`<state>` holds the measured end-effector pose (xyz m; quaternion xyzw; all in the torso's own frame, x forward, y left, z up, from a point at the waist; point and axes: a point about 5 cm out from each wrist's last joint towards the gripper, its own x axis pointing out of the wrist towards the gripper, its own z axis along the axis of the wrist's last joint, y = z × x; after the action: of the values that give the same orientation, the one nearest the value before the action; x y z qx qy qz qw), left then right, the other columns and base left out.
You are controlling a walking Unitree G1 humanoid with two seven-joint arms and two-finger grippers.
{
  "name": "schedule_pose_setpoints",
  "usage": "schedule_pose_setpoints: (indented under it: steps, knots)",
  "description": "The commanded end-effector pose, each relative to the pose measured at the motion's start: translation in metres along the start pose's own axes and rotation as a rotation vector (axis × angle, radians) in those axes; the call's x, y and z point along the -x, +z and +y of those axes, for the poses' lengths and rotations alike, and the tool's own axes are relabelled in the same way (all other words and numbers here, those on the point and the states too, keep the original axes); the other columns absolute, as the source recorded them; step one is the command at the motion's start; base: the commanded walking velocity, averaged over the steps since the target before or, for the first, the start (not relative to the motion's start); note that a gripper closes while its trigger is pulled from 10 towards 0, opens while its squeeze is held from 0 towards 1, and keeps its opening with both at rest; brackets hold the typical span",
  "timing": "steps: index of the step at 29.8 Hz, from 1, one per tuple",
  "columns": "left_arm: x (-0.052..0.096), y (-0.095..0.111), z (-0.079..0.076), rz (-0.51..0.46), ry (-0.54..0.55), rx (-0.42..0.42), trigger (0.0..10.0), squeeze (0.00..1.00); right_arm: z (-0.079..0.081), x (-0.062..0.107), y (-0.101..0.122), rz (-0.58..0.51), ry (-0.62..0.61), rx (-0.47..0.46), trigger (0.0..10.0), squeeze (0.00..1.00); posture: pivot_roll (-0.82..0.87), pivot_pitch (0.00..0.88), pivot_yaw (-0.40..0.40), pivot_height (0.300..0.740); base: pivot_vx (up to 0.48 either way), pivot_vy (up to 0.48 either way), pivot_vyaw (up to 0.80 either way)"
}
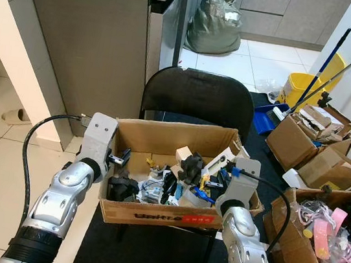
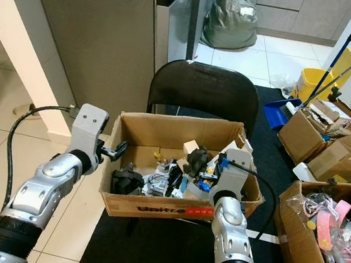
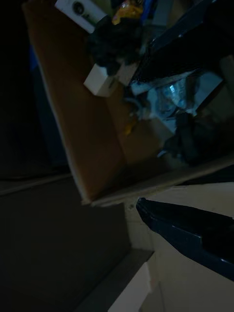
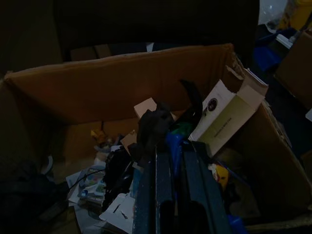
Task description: Picking trash to rubbish bin
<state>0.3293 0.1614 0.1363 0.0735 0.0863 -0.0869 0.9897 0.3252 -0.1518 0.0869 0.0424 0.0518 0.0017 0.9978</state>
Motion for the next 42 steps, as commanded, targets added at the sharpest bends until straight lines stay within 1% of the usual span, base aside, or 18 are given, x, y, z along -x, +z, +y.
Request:
schedule_pose_setpoints:
  steps: [1,4,5,7,8,9,10,11,14,15,17,19,22,25,27,30,33,42]
  knots:
    - [-0.006,0.025,0.017,-0.107,0.073,-0.017,10.0,0.0,0.004,-0.011,0.028,-0.114,0.03,0.015,10.0,0.0,0.03,0.075,0.052,0.74,0.0,0.0,0.0]
    - [-0.013,0.055,0.036,-0.206,0.141,0.011,10.0,0.0,0.001,-0.024,0.07,-0.26,0.024,0.019,10.0,0.0,0.03,0.068,0.054,0.74,0.0,0.0,0.0]
    - [-0.015,0.059,0.039,-0.211,0.15,0.009,10.0,0.0,-0.001,-0.026,0.078,-0.281,0.018,0.019,10.0,0.0,0.03,0.062,0.052,0.74,0.0,0.0,0.0]
    - [-0.015,0.059,0.041,-0.205,0.153,0.001,10.0,0.0,-0.004,-0.028,0.082,-0.284,0.012,0.018,10.0,0.0,0.03,0.06,0.05,0.74,0.0,0.0,0.0]
    - [-0.015,0.052,0.041,-0.17,0.15,-0.009,10.0,0.0,-0.006,-0.029,0.078,-0.259,0.01,0.028,10.0,0.0,0.03,0.058,0.044,0.74,0.0,0.0,0.0]
    - [-0.013,0.035,0.039,-0.114,0.143,-0.013,10.0,0.0,-0.009,-0.027,0.062,-0.183,0.006,0.063,10.0,0.0,0.03,0.061,0.036,0.74,0.0,0.0,0.0]
    - [-0.013,0.035,0.039,-0.114,0.143,-0.013,10.0,0.0,-0.009,-0.027,0.062,-0.183,0.006,0.063,10.0,0.0,0.03,0.061,0.036,0.74,0.0,0.0,0.0]
    - [-0.01,0.024,0.037,-0.076,0.137,-0.014,10.0,0.0,-0.011,-0.026,0.05,-0.128,0.004,0.088,10.0,0.0,0.03,0.061,0.036,0.74,0.0,0.0,0.0]
    - [0.003,-0.012,0.032,0.027,0.13,-0.016,10.0,0.0,-0.015,-0.01,0.007,0.03,0.015,0.147,10.0,0.0,0.03,0.069,0.028,0.74,0.0,0.0,0.0]
    - [0.01,-0.031,0.03,0.08,0.132,-0.016,10.0,0.0,-0.018,0.001,-0.017,0.11,0.023,0.172,10.0,0.0,0.03,0.077,0.024,0.74,0.0,0.0,0.0]
    - [0.013,-0.039,0.03,0.1,0.137,-0.015,10.0,0.0,-0.019,0.006,-0.028,0.14,0.031,0.183,10.0,0.0,0.03,0.077,0.024,0.74,0.0,0.0,0.0]
    - [0.012,-0.039,0.03,0.097,0.138,-0.015,10.0,0.0,-0.019,0.006,-0.028,0.14,0.032,0.18,10.0,0.0,0.04,0.08,0.022,0.74,0.0,0.0,0.0]
    - [0.006,-0.028,0.034,0.069,0.145,-0.021,10.0,0.0,-0.015,-0.005,-0.014,0.095,0.032,0.173,10.0,0.0,0.04,0.074,0.027,0.74,0.0,0.0,0.0]
    - [0.004,-0.025,0.035,0.06,0.147,-0.024,10.0,0.0,-0.014,-0.008,-0.009,0.083,0.032,0.17,10.0,0.0,0.04,0.072,0.028,0.74,0.0,0.0,0.0]
    - [-0.001,-0.013,0.036,0.024,0.151,-0.026,10.0,0.0,-0.007,-0.019,0.008,0.03,0.04,0.158,10.0,0.0,0.04,0.07,0.032,0.74,0.0,0.0,0.0]
    - [-0.004,-0.004,0.035,-0.003,0.147,-0.028,10.0,0.0,0.002,-0.028,0.024,-0.016,0.062,0.164,10.0,0.0,0.04,0.076,0.032,0.74,0.0,0.0,0.0]
    - [-0.002,-0.007,0.033,0.004,0.144,-0.033,10.0,0.0,0.003,-0.027,0.023,-0.017,0.064,0.165,10.0,0.0,0.04,0.084,0.028,0.74,0.0,0.0,0.0]
    - [0.003,-0.017,0.029,0.026,0.139,-0.03,10.0,0.0,-0.003,-0.016,0.004,0.017,0.058,0.164,10.0,0.0,0.04,0.108,0.031,0.74,0.0,0.0,0.0]
